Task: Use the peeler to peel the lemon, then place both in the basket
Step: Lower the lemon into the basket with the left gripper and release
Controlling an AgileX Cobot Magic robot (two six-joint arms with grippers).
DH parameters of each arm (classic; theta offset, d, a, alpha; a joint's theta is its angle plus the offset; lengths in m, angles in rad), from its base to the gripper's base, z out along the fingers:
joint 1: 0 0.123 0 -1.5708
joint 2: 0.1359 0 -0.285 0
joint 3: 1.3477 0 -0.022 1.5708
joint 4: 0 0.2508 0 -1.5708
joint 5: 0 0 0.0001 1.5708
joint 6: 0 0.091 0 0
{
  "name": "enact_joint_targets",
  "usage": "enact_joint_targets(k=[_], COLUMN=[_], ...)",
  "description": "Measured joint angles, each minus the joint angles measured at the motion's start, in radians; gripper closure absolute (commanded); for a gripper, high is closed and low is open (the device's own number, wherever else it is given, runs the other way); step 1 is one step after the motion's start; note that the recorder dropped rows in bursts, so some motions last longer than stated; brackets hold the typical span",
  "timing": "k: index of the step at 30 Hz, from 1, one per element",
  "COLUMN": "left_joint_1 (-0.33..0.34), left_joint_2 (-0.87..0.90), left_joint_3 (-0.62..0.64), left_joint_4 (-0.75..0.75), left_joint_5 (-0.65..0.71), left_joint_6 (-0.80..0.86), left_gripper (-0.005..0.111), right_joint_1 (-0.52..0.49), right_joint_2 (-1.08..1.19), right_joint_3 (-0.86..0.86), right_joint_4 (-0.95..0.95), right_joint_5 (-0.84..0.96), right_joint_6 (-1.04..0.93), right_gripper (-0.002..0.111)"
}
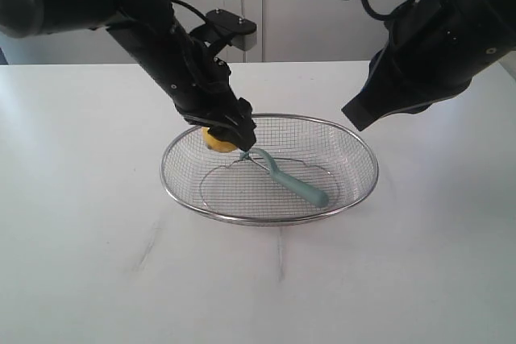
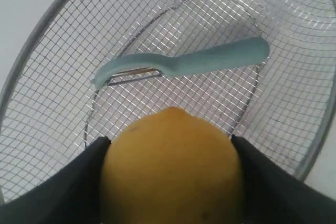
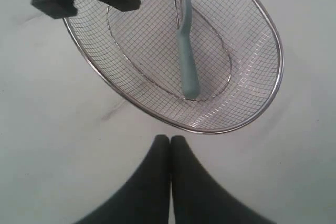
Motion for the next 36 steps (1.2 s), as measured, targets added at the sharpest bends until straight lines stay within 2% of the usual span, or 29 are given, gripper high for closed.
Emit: enact_joint_targets(k=[14,36], left_joint_1=[0.000,-0.001], left_joint_2=[0.149,0.206], left_joint_3=[-0.002,-0.002], left_joint_4=[0.000,0.000], left_joint_5=[-0.173,-0.179], left_joint_6=[0.000,0.000], left_gripper=[0.107,0.107], right_joint_1=[0.000,0.000], right_joint_2=[0.000,0.000], right_joint_3=[0.000,0.000], right_joint_4=[0.002,0.003], right_joint_5=[0.002,0.004], right_joint_6=[0.000,0.000], right_gripper=[0.108,0.108])
